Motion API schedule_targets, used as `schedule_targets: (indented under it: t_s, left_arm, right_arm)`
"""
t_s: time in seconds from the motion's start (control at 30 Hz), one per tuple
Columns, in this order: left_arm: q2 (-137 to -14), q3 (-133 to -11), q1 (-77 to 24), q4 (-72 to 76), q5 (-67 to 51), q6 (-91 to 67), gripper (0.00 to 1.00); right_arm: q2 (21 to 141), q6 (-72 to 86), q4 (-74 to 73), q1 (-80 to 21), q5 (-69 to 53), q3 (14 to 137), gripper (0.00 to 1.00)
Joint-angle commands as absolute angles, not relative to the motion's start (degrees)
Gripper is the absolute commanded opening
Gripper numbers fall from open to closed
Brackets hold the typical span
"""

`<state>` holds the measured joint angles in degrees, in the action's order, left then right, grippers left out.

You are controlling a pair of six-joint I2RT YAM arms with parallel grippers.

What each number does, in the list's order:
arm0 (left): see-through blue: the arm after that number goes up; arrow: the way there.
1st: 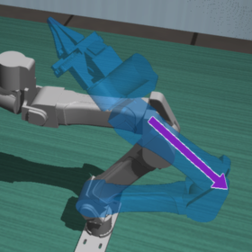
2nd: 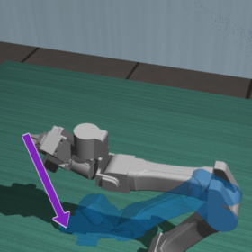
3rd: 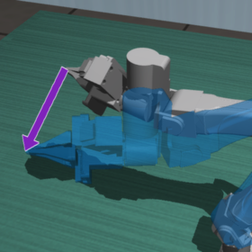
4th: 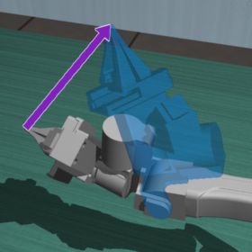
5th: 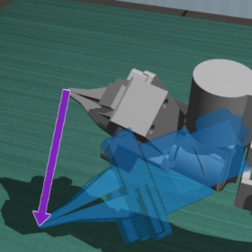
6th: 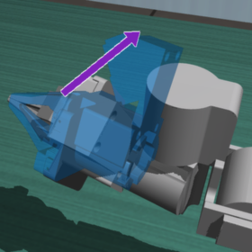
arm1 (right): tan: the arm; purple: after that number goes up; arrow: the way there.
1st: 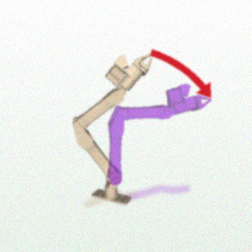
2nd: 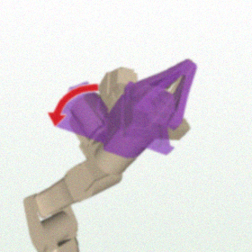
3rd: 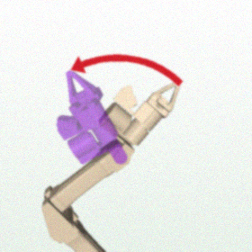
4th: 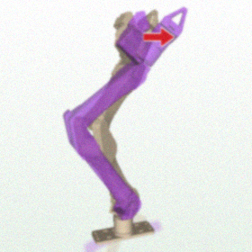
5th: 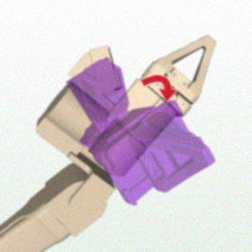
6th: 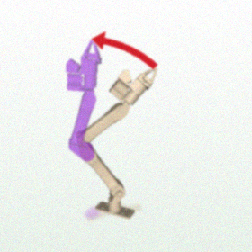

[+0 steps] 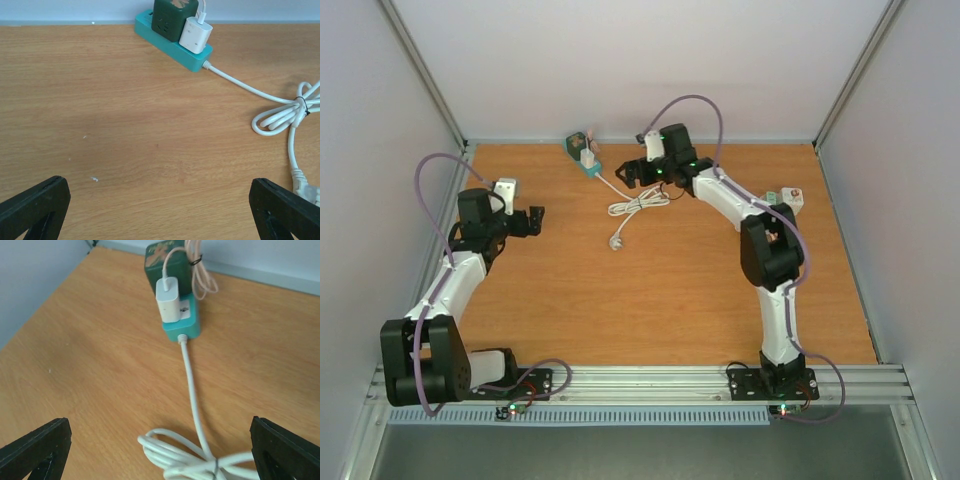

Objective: Pull the plug off the socket

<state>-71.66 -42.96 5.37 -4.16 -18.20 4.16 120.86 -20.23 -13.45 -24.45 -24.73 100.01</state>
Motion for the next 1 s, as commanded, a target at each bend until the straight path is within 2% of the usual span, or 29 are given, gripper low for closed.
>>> schedule_targets:
  t_s: [0.0,0.37,0.67,0.97]
  left_arm:
    - [-71.2,-43.48,5.0,-4.93,-20.04,6.22,1.0]
    - [-71.65,-43.5,4.92,-5.43,-21.46,7.28,1.0]
    - [-72.14,-43.73,5.01,-5.7,-21.62,7.38,1.0]
    - [-72.34,-44.13,5.01,-6.24,-21.19,7.56,1.0]
  right_arm:
    - [127.63,-22.77,-21.93,-27.64,-21.03,109.36,0.99]
    - [145.16,-24.04,-36.05,-30.44,-15.86,131.15,0.98]
    - [148.9,-24.61,-38.71,-31.06,-12.52,132.04,0.98]
    - [150.35,-25.15,-40.93,-32.14,-12.08,131.99,0.92]
